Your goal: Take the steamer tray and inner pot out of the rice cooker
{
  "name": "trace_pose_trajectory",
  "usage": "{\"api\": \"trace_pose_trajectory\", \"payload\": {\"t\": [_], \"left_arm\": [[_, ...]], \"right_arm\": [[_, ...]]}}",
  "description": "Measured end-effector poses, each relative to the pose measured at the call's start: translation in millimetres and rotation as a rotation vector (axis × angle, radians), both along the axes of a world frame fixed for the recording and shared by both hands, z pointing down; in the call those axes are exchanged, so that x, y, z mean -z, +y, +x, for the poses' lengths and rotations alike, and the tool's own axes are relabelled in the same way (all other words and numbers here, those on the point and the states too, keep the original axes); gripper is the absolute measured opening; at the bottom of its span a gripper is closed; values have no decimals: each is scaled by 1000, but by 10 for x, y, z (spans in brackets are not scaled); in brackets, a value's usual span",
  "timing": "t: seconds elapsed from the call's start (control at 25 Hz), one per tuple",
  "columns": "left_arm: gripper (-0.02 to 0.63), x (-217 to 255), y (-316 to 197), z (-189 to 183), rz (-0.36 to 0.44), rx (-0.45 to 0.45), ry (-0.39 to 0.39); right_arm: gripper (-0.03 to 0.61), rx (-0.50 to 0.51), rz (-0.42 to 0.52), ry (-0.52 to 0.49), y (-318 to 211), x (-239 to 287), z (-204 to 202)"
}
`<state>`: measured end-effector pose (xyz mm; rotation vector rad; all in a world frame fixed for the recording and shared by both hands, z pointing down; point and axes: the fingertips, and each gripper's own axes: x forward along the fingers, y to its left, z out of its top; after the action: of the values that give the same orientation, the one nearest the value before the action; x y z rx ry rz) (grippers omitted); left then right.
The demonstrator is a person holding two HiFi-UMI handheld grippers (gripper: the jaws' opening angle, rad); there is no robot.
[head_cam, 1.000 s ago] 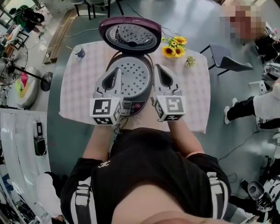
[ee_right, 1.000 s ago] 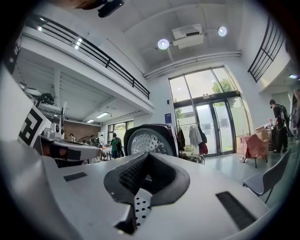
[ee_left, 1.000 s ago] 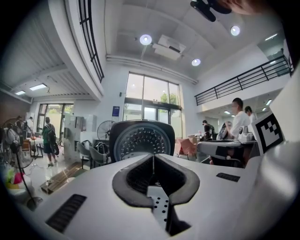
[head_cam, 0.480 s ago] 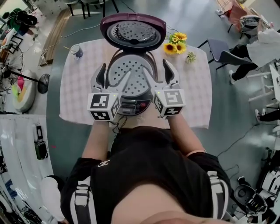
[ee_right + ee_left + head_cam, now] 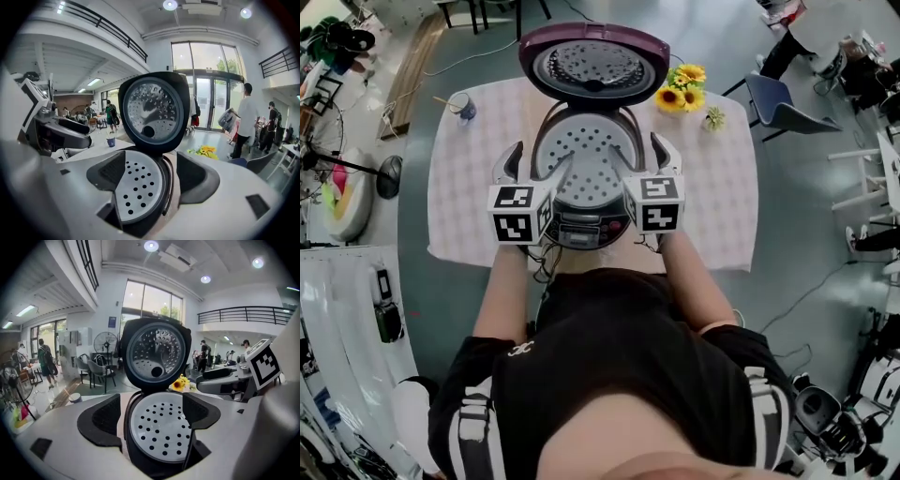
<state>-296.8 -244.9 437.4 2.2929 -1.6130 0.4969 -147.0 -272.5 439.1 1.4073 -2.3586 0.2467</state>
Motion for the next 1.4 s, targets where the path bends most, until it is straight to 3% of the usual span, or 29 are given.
{"api": "trace_pose_trajectory", "payload": {"t": [0.52, 0.8, 1.0, 1.08, 1.2, 1.4], "left_arm": [[390, -816, -309, -248, -305, -11, -59], [382, -1150, -391, -287, -446, -20, -98], [313, -1220, -461, -269, -484, -15, -100], [257, -1239, -472, -306, -494, -1, -127], [156, -1249, -496, -379, -502, 25, -185], [149, -1262, -486, -368, -503, 26, -214]], "right_arm": [[319, -79, -275, 131, -204, -749, 35], [316, -101, -370, 193, -313, -1036, 82], [299, -121, -419, 218, -362, -1182, 199], [226, -128, -432, 238, -370, -1215, 246], [172, -129, -438, 246, -388, -1226, 269], [147, -135, -432, 244, -387, -1204, 280]]}}
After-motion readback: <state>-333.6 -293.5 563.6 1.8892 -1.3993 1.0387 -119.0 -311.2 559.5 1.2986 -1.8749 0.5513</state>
